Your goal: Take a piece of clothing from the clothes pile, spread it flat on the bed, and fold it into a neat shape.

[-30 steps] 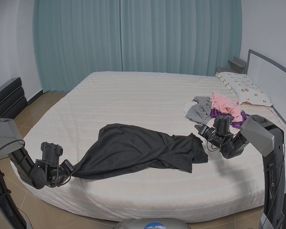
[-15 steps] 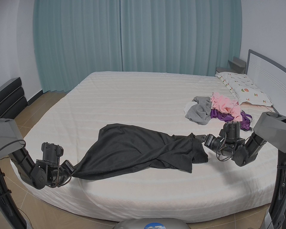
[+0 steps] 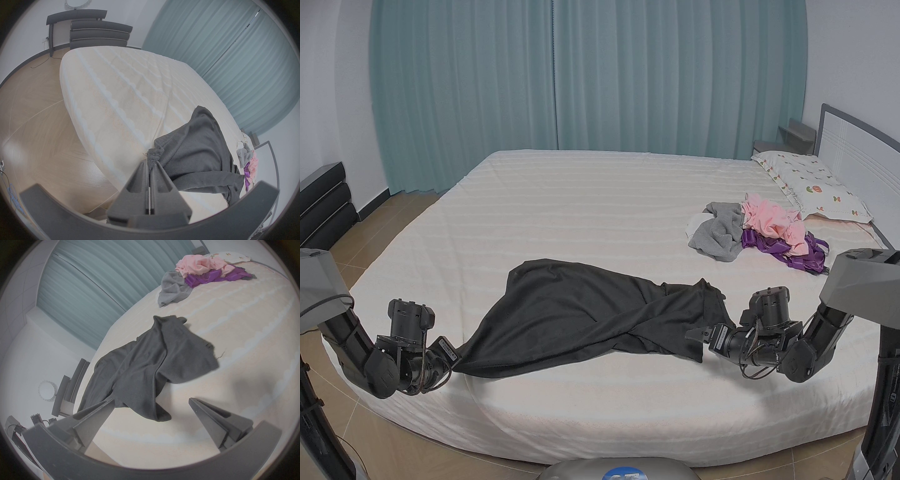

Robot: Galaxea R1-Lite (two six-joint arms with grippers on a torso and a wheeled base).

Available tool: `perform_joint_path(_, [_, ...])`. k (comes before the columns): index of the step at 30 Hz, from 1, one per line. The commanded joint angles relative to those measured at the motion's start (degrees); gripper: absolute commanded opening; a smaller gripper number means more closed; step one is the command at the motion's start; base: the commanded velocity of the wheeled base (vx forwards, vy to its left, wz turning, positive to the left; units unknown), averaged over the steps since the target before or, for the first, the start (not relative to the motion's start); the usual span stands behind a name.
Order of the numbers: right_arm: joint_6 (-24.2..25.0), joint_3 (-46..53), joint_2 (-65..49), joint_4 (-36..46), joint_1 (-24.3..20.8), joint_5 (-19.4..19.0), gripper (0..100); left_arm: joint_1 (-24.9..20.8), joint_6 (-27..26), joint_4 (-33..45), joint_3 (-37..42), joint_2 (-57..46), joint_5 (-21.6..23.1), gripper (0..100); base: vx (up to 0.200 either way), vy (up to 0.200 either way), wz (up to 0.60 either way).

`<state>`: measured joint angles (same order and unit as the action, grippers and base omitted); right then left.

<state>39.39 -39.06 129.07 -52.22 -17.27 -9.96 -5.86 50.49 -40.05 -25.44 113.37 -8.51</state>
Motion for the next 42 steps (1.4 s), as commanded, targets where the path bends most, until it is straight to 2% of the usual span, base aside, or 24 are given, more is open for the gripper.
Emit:
perform_joint_path(1, [0.4,-2.9,4.5,0.4,-1.6,0.2,100,0.0,0.0,0.0,0.0,-0.1,0.0,0,0.0,0.0,0.0])
perform_joint_path(2, [0.4,-3.3,4.7,0.7,-1.7,0.3,0,0.0,0.0,0.0,0.0,-0.1,0.0,0,0.0,0.0,0.0])
perform_joint_path(6, [0.3,-3.0,4.4,0.7,-2.0,0.4,0,0.0,0.0,0.0,0.0,0.0,0.0,0,0.0,0.0,0.0])
perform_joint_path(12, [-0.1,0.4,-0.1,1.2,0.5,-0.2,0,0.0,0.0,0.0,0.0,0.3,0.0,0,0.0,0.0,0.0])
perform_joint_path(16, [-0.1,6.6,-7.1,1.3,2.8,-3.8,0,0.0,-0.1,0.0,0.1,-0.1,-0.1,0,0.0,0.0,0.0])
perform_joint_path(20, [-0.3,11.0,-12.4,2.3,4.4,-5.4,0,0.0,-0.5,0.0,0.2,-0.1,-0.1,0,0.0,0.0,0.0])
perform_joint_path(25, [-0.5,15.8,-21.2,8.8,8.0,-9.9,0,0.0,-0.7,0.0,0.5,-0.6,-0.5,0,0.0,0.0,0.0])
perform_joint_path(28, [-2.4,17.5,-24.9,13.3,9.5,-11.4,0,-0.1,-0.7,0.1,0.7,-1.2,-0.5,0,0.0,0.0,0.0])
perform_joint_path(29, [-4.8,18.7,-26.5,15.5,10.6,-11.8,0,-0.3,-0.8,0.1,1.1,-1.6,-0.5,0,0.0,0.0,0.0])
perform_joint_path(30, [-4.8,18.7,-26.5,15.5,10.6,-11.8,0,-0.3,-0.8,0.1,1.1,-1.6,-0.5,0,0.0,0.0,0.0])
perform_joint_path(31, [-7.9,20.8,-28.5,17.4,11.8,-12.2,0,-0.8,-1.6,0.1,1.6,-2.3,-0.5,0,0.0,0.0,0.0])
perform_joint_path(35, [-11.6,23.3,-30.8,20.8,13.4,-12.1,0,-1.4,-3.9,0.4,3.2,-3.9,-0.5,0,0.0,0.0,0.0])
perform_joint_path(42, [-17.7,25.3,-31.3,28.1,13.9,-12.0,0,-3.1,-6.3,0.7,5.6,-3.8,-0.5,0,0.0,0.0,0.0])
